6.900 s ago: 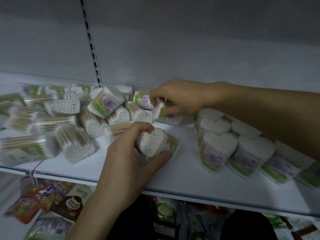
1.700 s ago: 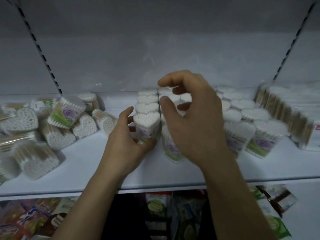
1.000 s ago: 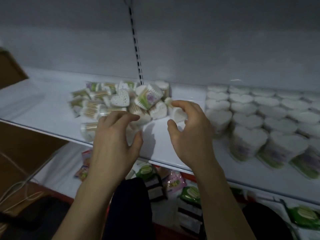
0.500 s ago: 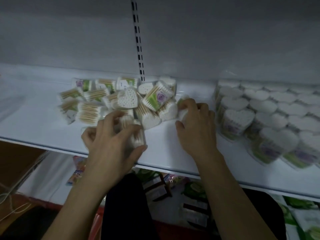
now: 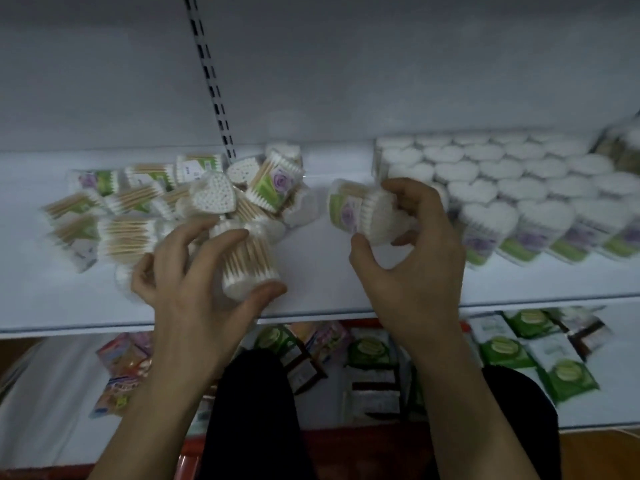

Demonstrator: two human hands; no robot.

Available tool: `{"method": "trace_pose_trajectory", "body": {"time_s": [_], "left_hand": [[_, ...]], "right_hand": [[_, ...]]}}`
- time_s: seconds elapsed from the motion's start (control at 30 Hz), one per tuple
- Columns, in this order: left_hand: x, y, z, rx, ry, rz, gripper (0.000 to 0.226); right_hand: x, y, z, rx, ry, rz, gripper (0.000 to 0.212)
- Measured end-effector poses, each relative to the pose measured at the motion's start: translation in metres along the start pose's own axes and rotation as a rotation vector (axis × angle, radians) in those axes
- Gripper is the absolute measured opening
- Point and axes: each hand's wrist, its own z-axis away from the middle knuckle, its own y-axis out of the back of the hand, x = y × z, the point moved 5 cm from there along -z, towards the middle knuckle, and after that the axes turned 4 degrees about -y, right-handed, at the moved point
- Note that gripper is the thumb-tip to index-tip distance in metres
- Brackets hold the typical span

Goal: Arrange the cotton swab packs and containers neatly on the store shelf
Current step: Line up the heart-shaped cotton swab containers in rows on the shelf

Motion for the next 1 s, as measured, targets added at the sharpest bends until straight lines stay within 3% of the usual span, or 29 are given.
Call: {"method": "trace_pose_trajectory", "body": {"time_s": [0.17,0.4,0.7,1.0], "left_hand": [[0.009,-0.002,-0.012,0.027,-0.035,0.223,0.059],[0.046,-0.033,-0.025,-0.052,-0.035,0.571,0.033],[0.069,-0.099,-0.051,-0.253,0.08,0.641,0.029],[0.067,-0.112,-0.06,-0.232,0.224,0.729,0.047]], "right_hand": [[-0.003,0.039,0.003,0.013,0.04,0.214,0.05],[0.026,0.058,-0.009,-0.177,0.043,0.579,0.057],[0.038,0.065,-0.026,-0.187,0.02,0.531,0.036],[0.041,0.059,-0.029,-0.058,0.122,0.568,0.03]]}}
